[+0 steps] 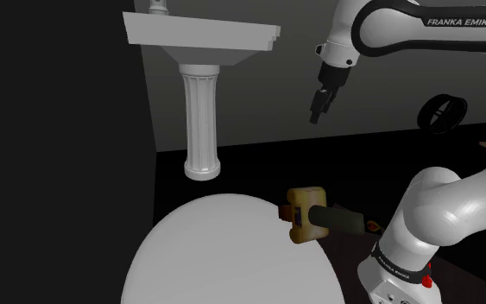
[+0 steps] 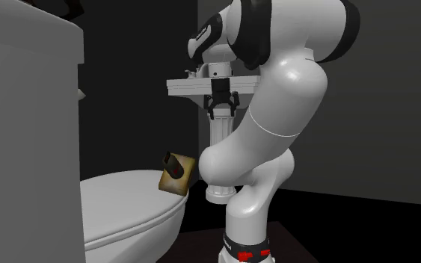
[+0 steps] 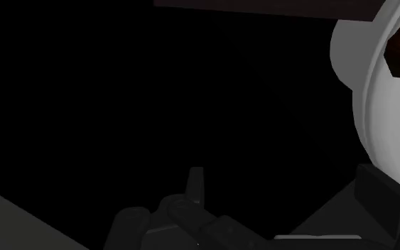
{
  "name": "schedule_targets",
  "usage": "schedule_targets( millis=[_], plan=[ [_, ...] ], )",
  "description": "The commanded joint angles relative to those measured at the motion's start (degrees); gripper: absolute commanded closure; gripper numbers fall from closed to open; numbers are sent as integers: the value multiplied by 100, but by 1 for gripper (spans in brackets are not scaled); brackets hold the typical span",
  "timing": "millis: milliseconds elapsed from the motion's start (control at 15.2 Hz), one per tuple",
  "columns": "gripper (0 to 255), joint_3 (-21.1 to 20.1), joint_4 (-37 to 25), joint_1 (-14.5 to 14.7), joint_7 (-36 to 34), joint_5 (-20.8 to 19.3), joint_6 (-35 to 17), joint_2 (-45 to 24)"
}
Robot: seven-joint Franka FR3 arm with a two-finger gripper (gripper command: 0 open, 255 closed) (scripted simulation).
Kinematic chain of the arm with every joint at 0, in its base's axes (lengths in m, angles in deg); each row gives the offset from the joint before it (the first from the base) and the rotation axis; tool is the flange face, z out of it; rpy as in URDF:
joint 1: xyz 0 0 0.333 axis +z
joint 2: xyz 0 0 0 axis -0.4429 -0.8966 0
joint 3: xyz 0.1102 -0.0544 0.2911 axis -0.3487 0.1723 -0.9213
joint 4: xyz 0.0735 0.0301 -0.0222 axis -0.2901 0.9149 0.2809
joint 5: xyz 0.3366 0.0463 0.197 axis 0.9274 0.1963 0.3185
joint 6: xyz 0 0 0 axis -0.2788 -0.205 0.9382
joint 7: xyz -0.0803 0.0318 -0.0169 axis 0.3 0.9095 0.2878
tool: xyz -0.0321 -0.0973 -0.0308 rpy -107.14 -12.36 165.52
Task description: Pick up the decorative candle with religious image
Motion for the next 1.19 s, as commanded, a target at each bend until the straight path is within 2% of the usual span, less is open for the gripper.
schedule_targets(
  millis=[0, 528, 1122],
  plan=[
    [0, 0, 0, 0, 0, 0, 0, 0],
    [0, -580, 645, 92, -1240, 829, 643, 82],
    [0, -1261, 1168, 363, -2700, 2200, 1097, -64]
  ],
)
